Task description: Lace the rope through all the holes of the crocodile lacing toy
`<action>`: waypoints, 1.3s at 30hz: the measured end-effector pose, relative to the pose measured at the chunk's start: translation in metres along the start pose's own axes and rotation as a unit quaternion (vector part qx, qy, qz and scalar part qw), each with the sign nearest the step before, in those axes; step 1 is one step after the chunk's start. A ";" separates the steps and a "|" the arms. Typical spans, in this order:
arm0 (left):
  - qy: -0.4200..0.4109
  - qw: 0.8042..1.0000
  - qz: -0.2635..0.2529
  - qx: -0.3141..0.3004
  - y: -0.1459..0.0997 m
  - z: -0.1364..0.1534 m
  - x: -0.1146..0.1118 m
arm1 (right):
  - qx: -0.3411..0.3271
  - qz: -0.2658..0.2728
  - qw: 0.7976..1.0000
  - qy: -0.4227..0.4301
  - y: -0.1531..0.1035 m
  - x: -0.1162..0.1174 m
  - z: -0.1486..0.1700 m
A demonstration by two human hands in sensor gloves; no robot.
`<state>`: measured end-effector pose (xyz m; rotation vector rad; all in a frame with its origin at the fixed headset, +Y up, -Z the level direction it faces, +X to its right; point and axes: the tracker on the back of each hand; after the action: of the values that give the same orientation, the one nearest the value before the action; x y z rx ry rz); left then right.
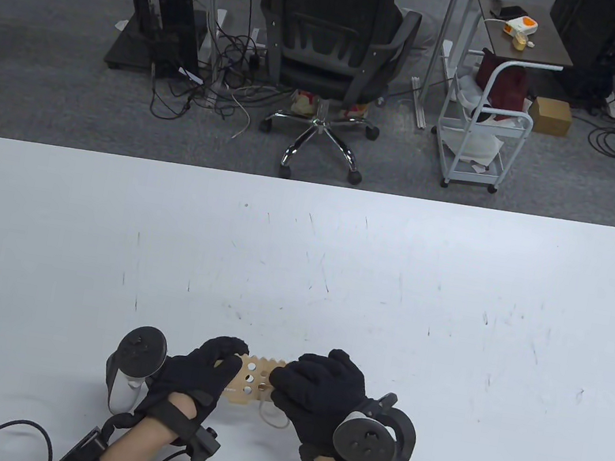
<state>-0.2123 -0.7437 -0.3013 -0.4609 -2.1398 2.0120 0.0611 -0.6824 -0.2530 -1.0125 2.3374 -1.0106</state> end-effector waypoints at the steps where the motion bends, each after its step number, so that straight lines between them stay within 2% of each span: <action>1: 0.001 1.000 0.000 -0.001 0.000 0.000 0.000 | 0.000 -0.001 1.000 -0.002 0.000 0.000 0.000; 14: 0.035 0.999 -0.005 -0.040 -0.004 -0.009 -0.005 | 0.033 -0.036 0.999 -0.008 0.003 0.010 0.002; 33: 0.032 0.996 0.010 -0.084 -0.008 -0.018 -0.013 | 0.048 -0.076 0.995 -0.033 0.005 0.016 0.002; 39: 0.029 0.996 0.009 -0.083 -0.008 -0.017 -0.012 | 0.048 -0.073 0.996 -0.034 0.005 0.017 0.002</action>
<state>-0.1959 -0.7321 -0.2911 -0.5575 -2.2838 1.8135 0.0492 -0.6939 -0.2593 -1.1750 2.1646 -1.1141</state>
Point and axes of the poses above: the tracker on the back of each hand, its own z axis roughly to the little-finger side, its own y axis roughly from the wrist to the fingertips, x = y × z, and after that the axes turned 10 degrees about -z, right-handed
